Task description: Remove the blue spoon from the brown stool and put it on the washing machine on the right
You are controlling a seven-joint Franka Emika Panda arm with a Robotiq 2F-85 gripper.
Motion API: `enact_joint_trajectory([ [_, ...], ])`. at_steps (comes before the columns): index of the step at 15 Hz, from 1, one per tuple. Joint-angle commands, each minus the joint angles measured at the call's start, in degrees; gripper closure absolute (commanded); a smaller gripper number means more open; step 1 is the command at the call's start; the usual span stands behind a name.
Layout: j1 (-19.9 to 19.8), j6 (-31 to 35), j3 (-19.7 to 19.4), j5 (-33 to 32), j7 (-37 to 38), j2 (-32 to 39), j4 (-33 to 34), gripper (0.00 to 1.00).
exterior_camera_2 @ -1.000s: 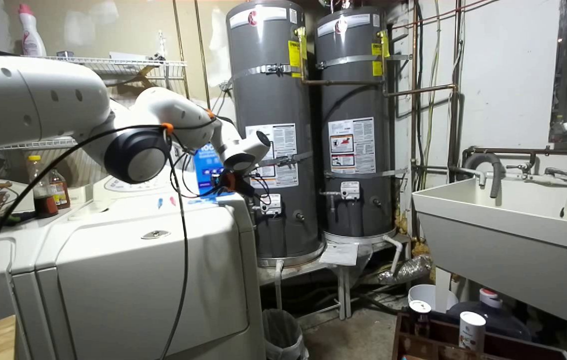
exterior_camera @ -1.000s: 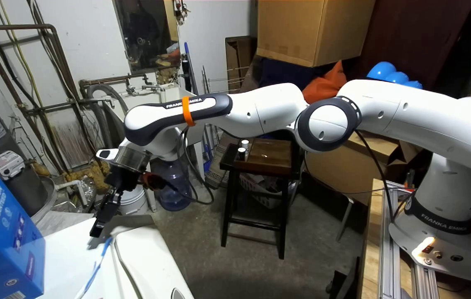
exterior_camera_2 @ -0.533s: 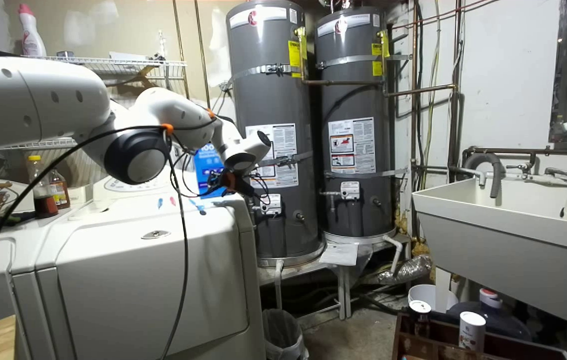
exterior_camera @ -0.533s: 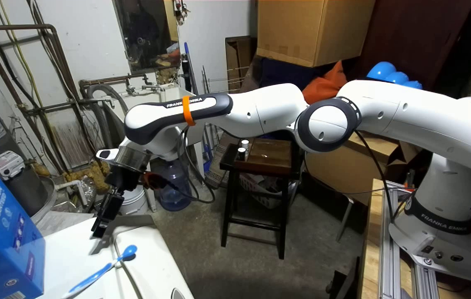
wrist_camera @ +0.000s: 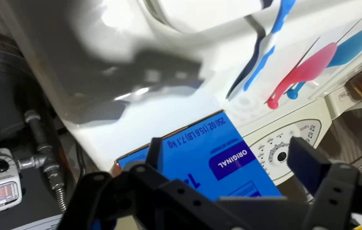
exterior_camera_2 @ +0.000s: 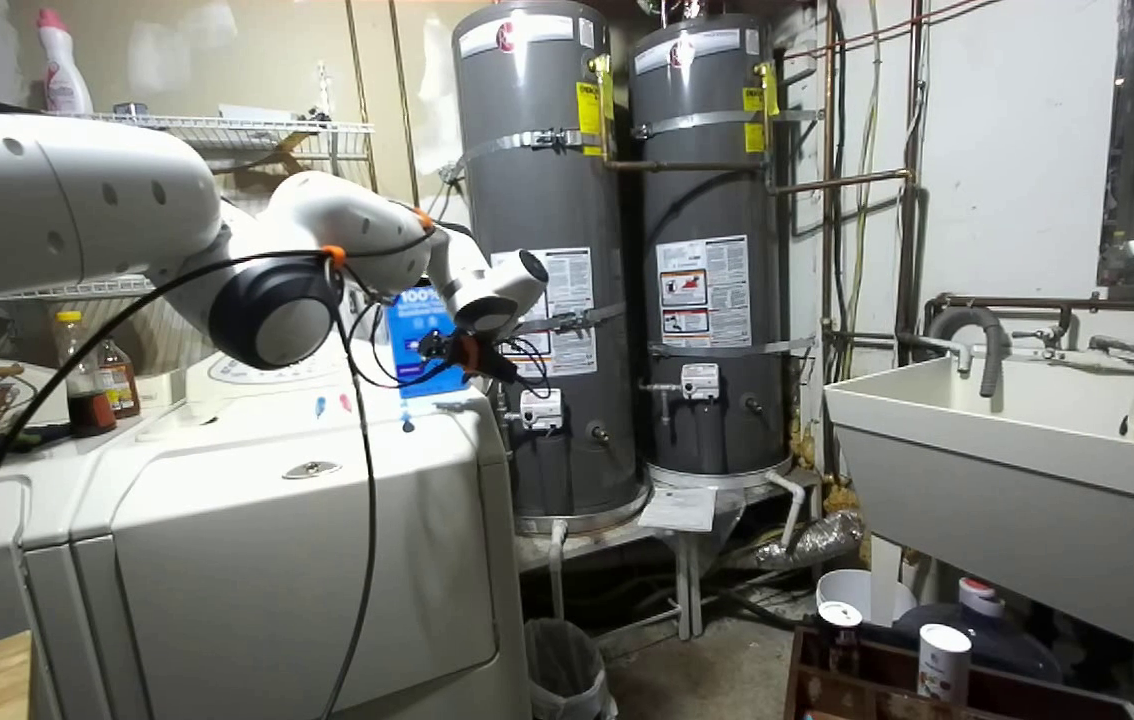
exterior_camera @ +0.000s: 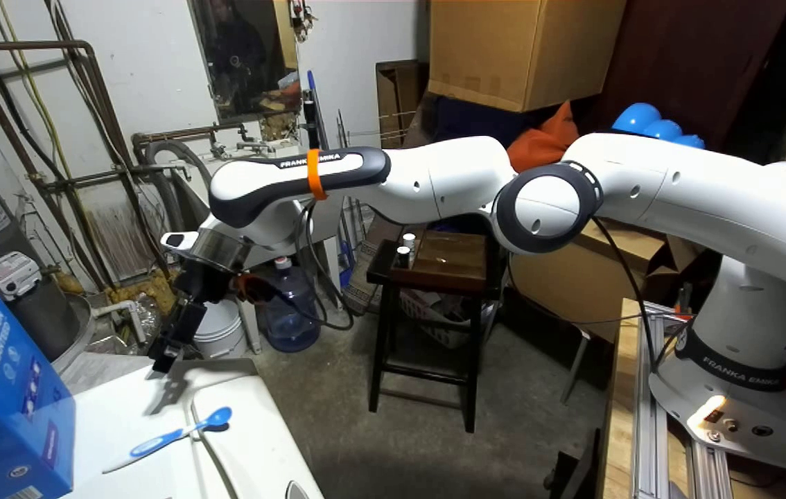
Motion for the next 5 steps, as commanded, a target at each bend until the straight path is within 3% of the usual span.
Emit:
enact_joint_trajectory([
  [1,0.6,0.6,-1.2,-1.4,0.0,-0.4,2.2,0.00],
  [2,2.9,-3.1,-3.6,-1.4,1.6,1.9,9.3,0.00],
  [4,3.1,-4.6,-6.6,-2.0,2.8,0.4,9.6,0.00],
  [5,1.4,-2.2,-4.9,0.6,0.4,-0.4,5.0,0.00],
])
